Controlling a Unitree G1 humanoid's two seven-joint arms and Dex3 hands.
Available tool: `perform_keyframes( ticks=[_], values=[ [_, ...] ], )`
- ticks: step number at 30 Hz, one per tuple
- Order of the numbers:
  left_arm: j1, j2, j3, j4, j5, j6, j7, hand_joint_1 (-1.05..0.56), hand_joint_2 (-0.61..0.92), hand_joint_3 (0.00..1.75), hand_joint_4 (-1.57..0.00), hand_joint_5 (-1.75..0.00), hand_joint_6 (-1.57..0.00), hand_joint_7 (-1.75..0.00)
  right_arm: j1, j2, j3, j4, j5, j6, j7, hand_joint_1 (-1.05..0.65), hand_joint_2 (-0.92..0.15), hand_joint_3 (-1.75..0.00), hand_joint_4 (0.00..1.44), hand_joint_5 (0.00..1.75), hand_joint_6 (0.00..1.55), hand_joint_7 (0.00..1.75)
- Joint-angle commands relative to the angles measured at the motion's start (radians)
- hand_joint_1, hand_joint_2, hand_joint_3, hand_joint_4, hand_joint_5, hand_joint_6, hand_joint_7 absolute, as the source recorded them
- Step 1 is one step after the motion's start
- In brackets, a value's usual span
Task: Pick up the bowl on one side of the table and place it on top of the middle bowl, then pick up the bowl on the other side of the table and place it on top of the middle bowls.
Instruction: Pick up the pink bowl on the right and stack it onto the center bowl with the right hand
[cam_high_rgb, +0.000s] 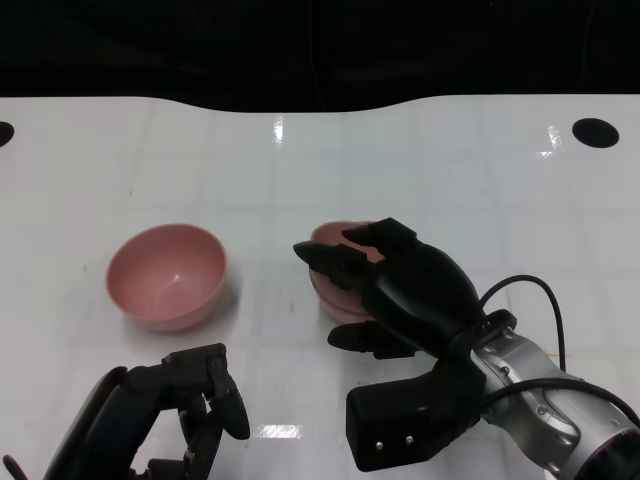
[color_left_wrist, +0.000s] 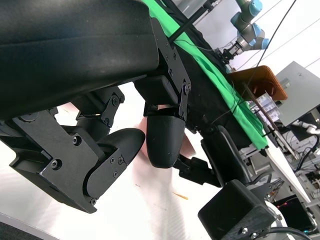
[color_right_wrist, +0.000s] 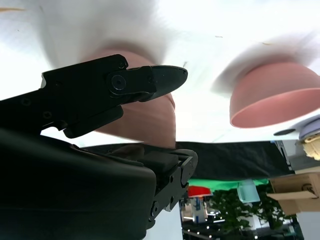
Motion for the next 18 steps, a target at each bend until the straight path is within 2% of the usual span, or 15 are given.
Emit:
perform_keyframes(
  ticks=[1,8,18],
  values=[
    [0.000,0.012,0.007,0.012,0.009,-0.004,0.015,-0.10,0.34,1.47,-0.88,-1.71,-0.79,-1.52,0.034,-0.035,-0.003,-0.057,-0.011,0.019,0.009,-0.68,-0.92,-0.32,0.00,0.39,0.23,0.00],
    [-0.007,0.014,0.008,0.021,-0.001,-0.006,0.013,-0.09,0.34,1.47,-0.89,-1.71,-0.80,-1.52,0.088,-0.072,-0.019,-0.173,-0.011,0.055,0.064,-0.66,-0.92,-0.32,0.00,0.45,0.24,0.02],
    [-0.011,0.016,0.007,0.039,0.013,-0.013,0.020,-0.10,0.36,1.43,-0.89,-1.70,-0.79,-1.50,0.181,-0.124,-0.069,-0.340,0.027,0.032,0.084,-0.67,-0.92,-0.37,0.00,0.57,0.25,0.02]
  ],
)
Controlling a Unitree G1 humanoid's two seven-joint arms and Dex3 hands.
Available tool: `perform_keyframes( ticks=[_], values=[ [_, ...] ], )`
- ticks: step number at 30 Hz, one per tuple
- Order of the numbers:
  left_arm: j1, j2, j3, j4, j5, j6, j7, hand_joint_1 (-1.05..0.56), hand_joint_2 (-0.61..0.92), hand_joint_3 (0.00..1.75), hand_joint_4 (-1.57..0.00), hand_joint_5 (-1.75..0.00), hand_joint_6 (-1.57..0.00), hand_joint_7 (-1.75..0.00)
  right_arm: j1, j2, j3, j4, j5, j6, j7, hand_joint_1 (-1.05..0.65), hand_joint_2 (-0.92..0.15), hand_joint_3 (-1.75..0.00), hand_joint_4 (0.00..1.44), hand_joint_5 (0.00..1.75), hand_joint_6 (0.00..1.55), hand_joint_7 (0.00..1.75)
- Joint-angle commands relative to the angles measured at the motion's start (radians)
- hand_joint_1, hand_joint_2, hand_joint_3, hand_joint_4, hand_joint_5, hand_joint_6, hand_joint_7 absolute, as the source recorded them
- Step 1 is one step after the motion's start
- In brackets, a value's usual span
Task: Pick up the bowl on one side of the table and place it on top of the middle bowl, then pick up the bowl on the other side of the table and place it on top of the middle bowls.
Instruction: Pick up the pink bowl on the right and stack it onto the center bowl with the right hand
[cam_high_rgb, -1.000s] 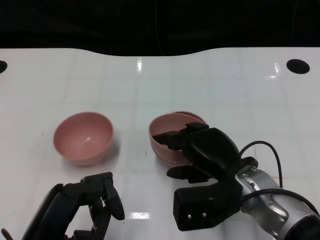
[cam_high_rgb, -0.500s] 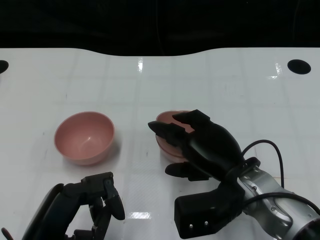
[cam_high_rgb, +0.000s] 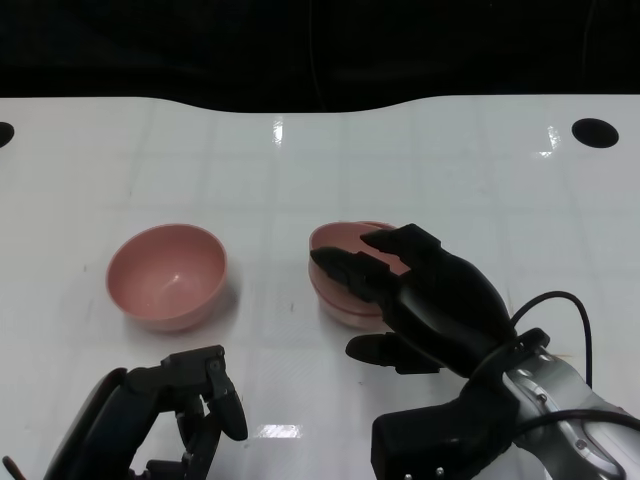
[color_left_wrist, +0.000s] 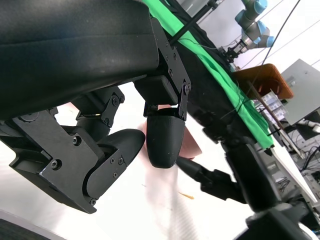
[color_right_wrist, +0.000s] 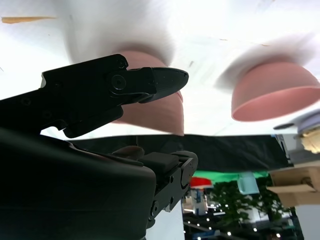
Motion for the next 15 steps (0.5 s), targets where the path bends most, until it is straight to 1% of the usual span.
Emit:
perform_keyframes(
  ticks=[1,3,6,9,11,12,14,15],
  values=[
    [-0.001,0.011,0.006,0.009,0.005,-0.011,0.016,-0.11,0.36,1.43,-0.89,-1.70,-0.80,-1.50,0.047,-0.036,-0.035,-0.072,0.033,-0.011,0.023,-0.67,-0.92,-0.37,0.00,0.57,0.25,0.02],
    [-0.001,0.010,0.005,0.015,0.005,-0.019,0.018,-0.10,0.35,1.43,-0.90,-1.69,-0.80,-1.49,0.076,-0.045,-0.051,-0.113,0.054,-0.016,0.040,-0.67,-0.92,-0.39,0.00,0.60,0.25,0.01],
    [-0.003,0.009,0.003,0.027,0.008,-0.037,0.024,-0.10,0.34,1.44,-0.91,-1.69,-0.82,-1.49,0.127,-0.061,-0.079,-0.184,0.083,-0.022,0.065,-0.63,-0.92,-0.36,0.00,0.61,0.24,0.01],
    [-0.001,0.008,0.002,0.029,0.006,-0.038,0.026,-0.10,0.33,1.46,-0.91,-1.68,-0.82,-1.49,0.177,-0.070,-0.112,-0.232,0.107,-0.052,0.043,-0.60,-0.92,-0.29,0.02,0.68,0.28,0.03],
    [0.002,0.008,0.001,0.027,0.003,-0.038,0.026,-0.10,0.33,1.46,-0.91,-1.68,-0.82,-1.49,0.204,-0.069,-0.133,-0.258,0.115,-0.067,0.026,-0.55,-0.92,-0.20,0.08,0.74,0.35,0.06],
    [0.004,0.008,0.001,0.024,0.005,-0.038,0.026,-0.10,0.34,1.46,-0.91,-1.68,-0.82,-1.49,0.224,-0.069,-0.148,-0.278,0.129,-0.077,0.020,-0.54,-0.92,-0.19,0.09,0.75,0.36,0.07],
    [0.005,0.007,0.000,0.022,0.006,-0.036,0.027,-0.10,0.34,1.46,-0.91,-1.69,-0.81,-1.50,0.254,-0.066,-0.172,-0.306,0.157,-0.100,0.016,-0.46,-0.92,-0.15,0.17,0.82,0.45,0.11],
    [0.005,0.007,0.001,0.021,0.007,-0.036,0.028,-0.11,0.34,1.46,-0.91,-1.69,-0.81,-1.50,0.271,-0.068,-0.185,-0.321,0.175,-0.117,0.013,-0.45,-0.92,-0.14,0.19,0.84,0.47,0.12]
  ],
)
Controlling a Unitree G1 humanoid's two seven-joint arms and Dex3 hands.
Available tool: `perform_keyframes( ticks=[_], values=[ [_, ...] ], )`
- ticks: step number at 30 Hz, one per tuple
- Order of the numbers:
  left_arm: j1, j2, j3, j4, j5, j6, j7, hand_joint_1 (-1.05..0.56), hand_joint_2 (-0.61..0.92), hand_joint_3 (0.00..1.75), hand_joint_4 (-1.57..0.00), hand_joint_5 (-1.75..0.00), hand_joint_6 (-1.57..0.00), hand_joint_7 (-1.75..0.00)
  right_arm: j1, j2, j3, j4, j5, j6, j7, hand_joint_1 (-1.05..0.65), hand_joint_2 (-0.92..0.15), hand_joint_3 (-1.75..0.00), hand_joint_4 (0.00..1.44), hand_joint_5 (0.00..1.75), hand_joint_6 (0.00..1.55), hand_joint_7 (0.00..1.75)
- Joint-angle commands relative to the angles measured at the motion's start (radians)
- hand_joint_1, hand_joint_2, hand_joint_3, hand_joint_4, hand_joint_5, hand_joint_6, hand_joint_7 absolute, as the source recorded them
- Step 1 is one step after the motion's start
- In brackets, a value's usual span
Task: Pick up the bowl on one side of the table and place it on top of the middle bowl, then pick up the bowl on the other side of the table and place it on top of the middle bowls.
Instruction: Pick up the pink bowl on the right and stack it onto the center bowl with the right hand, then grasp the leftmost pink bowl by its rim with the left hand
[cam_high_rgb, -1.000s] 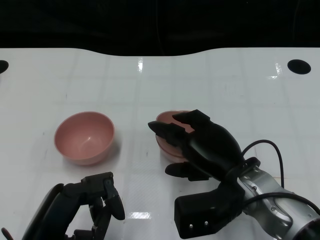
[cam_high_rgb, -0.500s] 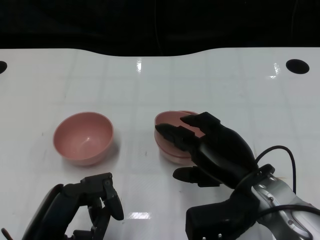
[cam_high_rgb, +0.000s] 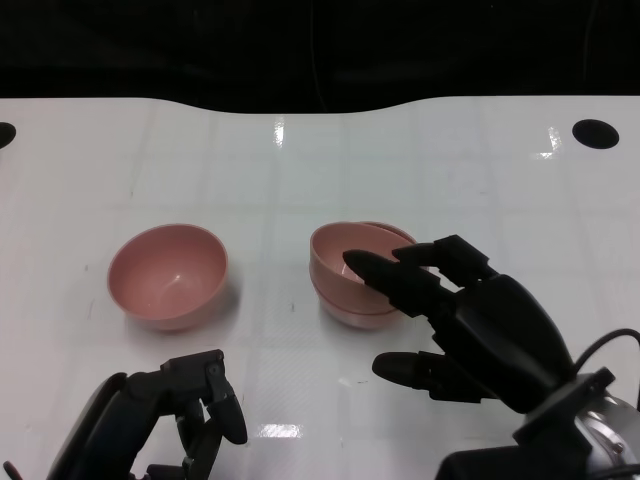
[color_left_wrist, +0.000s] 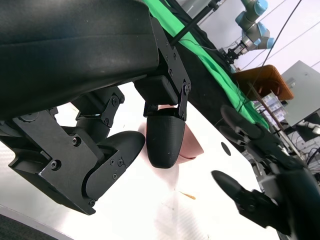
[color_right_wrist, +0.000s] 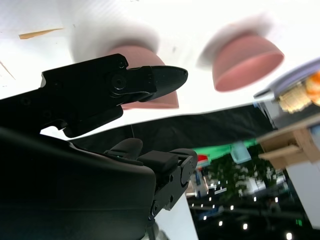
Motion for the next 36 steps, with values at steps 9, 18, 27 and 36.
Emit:
perform_keyframes(
  ticks=[9,18,27,36],
  values=[
    [0.000,0.011,0.007,0.003,-0.002,-0.009,0.012,-0.10,0.37,1.42,-0.88,-1.71,-0.79,-1.51,0.134,-0.031,-0.117,-0.124,0.092,-0.095,0.006,-0.34,-0.92,-0.10,0.36,1.07,0.64,0.28],
    [-0.003,0.019,0.016,0.009,-0.020,-0.010,0.004,-0.10,0.38,1.41,-0.87,-1.71,-0.78,-1.53,0.210,-0.055,-0.200,-0.102,0.208,-0.233,0.006,-0.13,-0.77,-0.37,0.70,1.21,0.88,0.51],
    [0.006,0.026,0.027,0.008,-0.048,-0.004,-0.002,-0.10,0.38,1.41,-0.88,-1.69,-0.79,-1.51,0.236,-0.042,-0.250,-0.035,0.214,-0.297,-0.007,-0.03,-0.40,-1.14,0.84,1.30,0.97,0.69],
    [0.005,0.029,0.043,0.007,-0.076,0.000,-0.005,-0.10,0.39,1.38,-0.86,-1.62,-0.79,-1.46,0.227,-0.041,-0.255,-0.006,0.211,-0.279,0.020,-0.03,-0.31,-1.41,0.86,1.74,0.95,1.01]
  ],
)
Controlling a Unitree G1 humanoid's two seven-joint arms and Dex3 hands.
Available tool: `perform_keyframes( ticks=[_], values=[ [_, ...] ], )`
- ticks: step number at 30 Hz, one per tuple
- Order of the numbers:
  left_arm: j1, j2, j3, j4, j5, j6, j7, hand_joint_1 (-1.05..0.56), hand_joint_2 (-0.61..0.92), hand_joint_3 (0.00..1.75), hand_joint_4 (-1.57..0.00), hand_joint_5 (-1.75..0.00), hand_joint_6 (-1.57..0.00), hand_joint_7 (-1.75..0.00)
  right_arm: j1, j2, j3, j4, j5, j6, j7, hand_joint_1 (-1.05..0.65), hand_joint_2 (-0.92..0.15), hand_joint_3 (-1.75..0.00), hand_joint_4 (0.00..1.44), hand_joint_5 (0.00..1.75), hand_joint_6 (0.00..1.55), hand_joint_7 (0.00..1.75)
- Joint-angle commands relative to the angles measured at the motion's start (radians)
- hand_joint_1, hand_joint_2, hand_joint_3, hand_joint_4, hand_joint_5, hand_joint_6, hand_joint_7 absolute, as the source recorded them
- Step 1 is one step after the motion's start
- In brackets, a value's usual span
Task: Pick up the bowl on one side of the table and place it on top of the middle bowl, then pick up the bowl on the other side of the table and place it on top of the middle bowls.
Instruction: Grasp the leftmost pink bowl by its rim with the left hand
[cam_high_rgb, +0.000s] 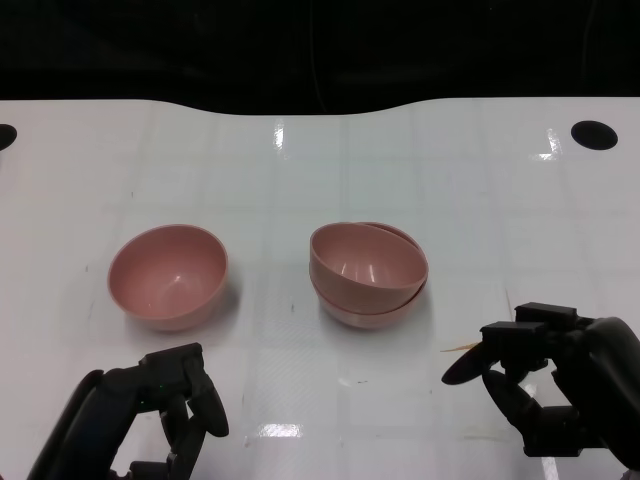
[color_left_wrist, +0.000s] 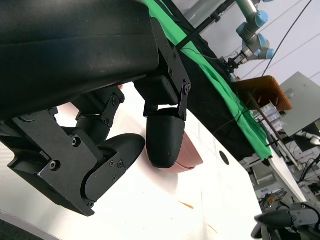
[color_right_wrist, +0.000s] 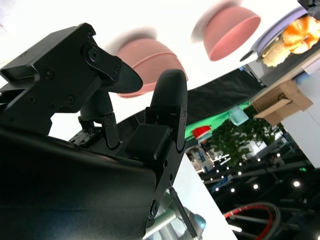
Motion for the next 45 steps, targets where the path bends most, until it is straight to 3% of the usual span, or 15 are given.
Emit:
perform_keyframes(
  ticks=[1,4,5,9,12,18,23,27,34,45],
  values=[
    [0.001,0.012,0.014,-0.004,-0.020,0.014,-0.003,-0.11,0.41,1.34,-0.84,-1.52,-0.80,-1.32,-0.012,0.001,-0.007,0.024,0.004,0.009,0.005,-0.04,-0.27,-1.49,0.90,1.74,0.93,1.18],
    [0.001,0.010,0.019,-0.021,-0.033,0.036,-0.004,-0.14,0.47,1.21,-0.78,-1.31,-0.82,-0.98,-0.024,0.015,-0.001,0.039,0.012,0.029,0.017,-0.05,-0.21,-1.59,0.96,1.75,0.85,1.52],
    [0.004,0.015,0.020,-0.042,-0.024,0.056,-0.006,-0.14,0.48,1.19,-0.77,-1.29,-0.82,-0.93,-0.026,0.019,0.001,0.038,0.019,0.043,0.028,-0.05,-0.21,-1.60,0.97,1.75,0.84,1.55],
    [0.015,0.032,0.023,-0.131,0.025,0.137,-0.008,-0.22,0.86,0.33,-0.61,-1.00,-0.76,-0.39,-0.029,0.029,0.004,0.030,0.027,0.077,0.057,-0.04,-0.18,-1.62,0.98,1.75,0.82,1.66],
    [0.019,0.055,0.039,-0.224,0.132,0.209,0.007,-0.31,0.91,0.16,-0.51,-0.87,-0.67,-0.20,-0.033,0.033,0.007,0.034,0.028,0.084,0.068,-0.04,-0.17,-1.61,0.98,1.75,0.82,1.67],
    [-0.006,0.068,0.050,-0.352,0.412,0.332,0.049,-0.49,0.92,0.13,-0.40,-0.72,-0.58,-0.07,-0.033,0.034,0.007,0.035,0.021,0.090,0.072,-0.04,-0.17,-1.61,0.98,1.75,0.81,1.67],
    [-0.084,0.078,0.022,-0.338,0.632,0.368,0.123,-0.53,0.92,0.10,-0.40,-0.68,-0.57,-0.04,-0.027,0.033,0.009,0.029,0.021,0.097,0.080,-0.04,-0.17,-1.60,0.97,1.75,0.80,1.68],
    [-0.142,0.095,-0.007,-0.329,0.751,0.420,0.104,-0.55,0.92,0.05,-0.34,-0.65,-0.50,0.00,-0.016,0.035,0.007,0.007,0.015,0.117,0.087,-0.04,-0.18,-1.59,0.96,1.75,0.79,1.67],
    [-0.252,0.112,-0.065,-0.245,0.831,0.512,0.041,-0.57,0.89,0.01,-0.27,-0.60,-0.42,-0.01,-0.015,0.036,0.008,0.000,0.017,0.110,0.081,-0.04,-0.19,-1.58,0.95,1.75,0.78,1.66],
    [-0.431,0.121,-0.207,-0.038,0.940,0.696,-0.111,-0.57,0.90,0.00,-0.45,-0.27,-0.44,0.00,-0.014,0.041,0.006,-0.017,0.015,0.127,0.084,-0.04,-0.19,-1.57,0.96,1.75,0.79,1.66]
  ],
)
